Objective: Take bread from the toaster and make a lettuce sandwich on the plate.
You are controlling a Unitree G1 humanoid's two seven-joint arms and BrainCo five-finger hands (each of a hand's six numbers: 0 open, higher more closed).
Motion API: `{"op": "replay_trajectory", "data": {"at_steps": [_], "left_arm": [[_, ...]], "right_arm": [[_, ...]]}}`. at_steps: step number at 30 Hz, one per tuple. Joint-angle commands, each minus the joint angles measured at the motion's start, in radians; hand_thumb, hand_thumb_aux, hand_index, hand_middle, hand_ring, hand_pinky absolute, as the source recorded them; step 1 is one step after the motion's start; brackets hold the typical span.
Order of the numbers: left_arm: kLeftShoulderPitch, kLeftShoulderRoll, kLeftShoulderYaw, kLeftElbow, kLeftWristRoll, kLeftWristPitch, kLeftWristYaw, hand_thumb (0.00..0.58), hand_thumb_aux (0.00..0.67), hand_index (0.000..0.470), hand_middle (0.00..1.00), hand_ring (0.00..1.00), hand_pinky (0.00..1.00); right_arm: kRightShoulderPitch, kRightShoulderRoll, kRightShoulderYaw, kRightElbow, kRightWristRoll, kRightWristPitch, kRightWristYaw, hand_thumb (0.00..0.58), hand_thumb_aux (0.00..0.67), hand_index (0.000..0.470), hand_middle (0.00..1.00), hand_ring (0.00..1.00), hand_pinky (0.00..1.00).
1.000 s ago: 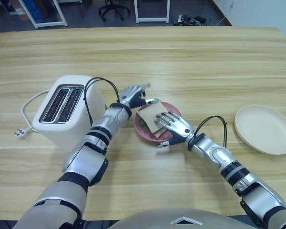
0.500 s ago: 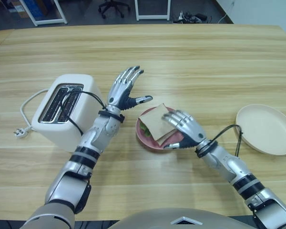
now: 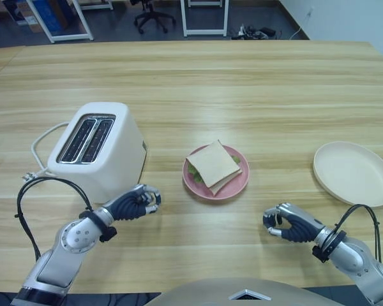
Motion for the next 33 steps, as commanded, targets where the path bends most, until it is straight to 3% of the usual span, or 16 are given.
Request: {"op": "replay_trajectory", "data": {"at_steps": [1, 8, 17, 18, 19, 20, 21, 23, 24, 27, 28, 29, 33], "left_arm": [[-0.07, -0.061, -0.124, 0.063, 0.085, 0.073, -0.062, 0.58, 0.67, 0.47, 1.0, 1.0, 1.0], [-0.307, -0.268, -0.322, 0.385, 0.308, 0.123, 0.008, 0.58, 0.67, 0.47, 1.0, 1.0, 1.0], [-0.552, -0.406, -0.378, 0.776, 0.446, 0.081, 0.208, 0.58, 0.67, 0.47, 1.0, 1.0, 1.0], [-0.557, -0.411, -0.373, 0.789, 0.455, 0.072, 0.247, 0.578, 0.631, 0.442, 1.0, 1.0, 1.0], [-0.554, -0.411, -0.364, 0.788, 0.457, 0.061, 0.275, 0.547, 0.51, 0.358, 1.0, 1.0, 1.0], [-0.548, -0.407, -0.356, 0.782, 0.46, 0.051, 0.301, 0.454, 0.357, 0.251, 0.91, 0.91, 0.91], [-0.539, -0.403, -0.342, 0.772, 0.457, 0.039, 0.33, 0.0, 0.0, 0.0, 0.75, 0.75, 0.75], [-0.505, -0.386, -0.299, 0.708, 0.422, 0.003, 0.359, 0.0, 0.0, 0.0, 0.17, 0.17, 0.17], [-0.481, -0.381, -0.269, 0.661, 0.395, -0.017, 0.37, 0.0, 0.0, 0.0, 0.0, 0.0, 0.0], [-0.392, -0.384, -0.155, 0.477, 0.28, -0.116, 0.406, 0.0, 0.0, 0.0, 0.0, 0.0, 0.0], [-0.363, -0.391, -0.119, 0.413, 0.233, -0.163, 0.418, 0.0, 0.0, 0.0, 0.0, 0.0, 0.0], [-0.339, -0.402, -0.09, 0.358, 0.178, -0.213, 0.42, 0.0, 0.0, 0.0, 0.0, 0.0, 0.0], [-0.322, -0.515, -0.014, 0.256, -0.083, -0.316, 0.395, 0.0, 0.0, 0.0, 0.0, 0.0, 0.0]], "right_arm": [[-0.105, 0.093, 0.077, 0.079, -0.121, 0.057, 0.038, 0.58, 0.67, 0.47, 1.0, 1.0, 1.0], [-0.362, 0.274, 0.211, 0.393, -0.403, 0.085, -0.098, 0.58, 0.67, 0.47, 1.0, 1.0, 1.0], [-0.671, 0.402, 0.27, 0.792, -0.537, 0.091, -0.397, 0.58, 0.67, 0.47, 1.0, 1.0, 1.0], [-0.682, 0.407, 0.269, 0.807, -0.538, 0.087, -0.426, 0.58, 0.67, 0.47, 1.0, 1.0, 1.0], [-0.68, 0.405, 0.268, 0.805, -0.542, 0.088, -0.451, 0.58, 0.67, 0.47, 1.0, 1.0, 1.0], [-0.674, 0.401, 0.267, 0.797, -0.543, 0.087, -0.472, 0.58, 0.67, 0.47, 1.0, 1.0, 1.0], [-0.661, 0.394, 0.263, 0.781, -0.541, 0.083, -0.49, 0.58, 0.67, 0.47, 1.0, 1.0, 1.0], [-0.604, 0.362, 0.236, 0.694, -0.512, 0.065, -0.491, 0.58, 0.67, 0.47, 1.0, 1.0, 1.0], [-0.559, 0.339, 0.21, 0.621, -0.47, 0.046, -0.47, 0.58, 0.67, 0.47, 1.0, 1.0, 1.0], [-0.378, 0.262, 0.086, 0.32, -0.183, -0.033, -0.339, 0.58, 0.67, 0.47, 0.99, 0.99, 0.99], [-0.323, 0.234, 0.045, 0.229, -0.064, -0.062, -0.295, 0.506, 0.431, 0.302, 0.0, 0.0, 0.0], [-0.28, 0.22, 0.003, 0.155, 0.059, -0.084, -0.257, 0.0, 0.0, 0.0, 0.0, 0.0, 0.0], [-0.245, 0.282, -0.124, 0.075, 0.344, -0.078, -0.217, 0.0, 0.0, 0.0, 0.0, 0.0, 0.0]]}}
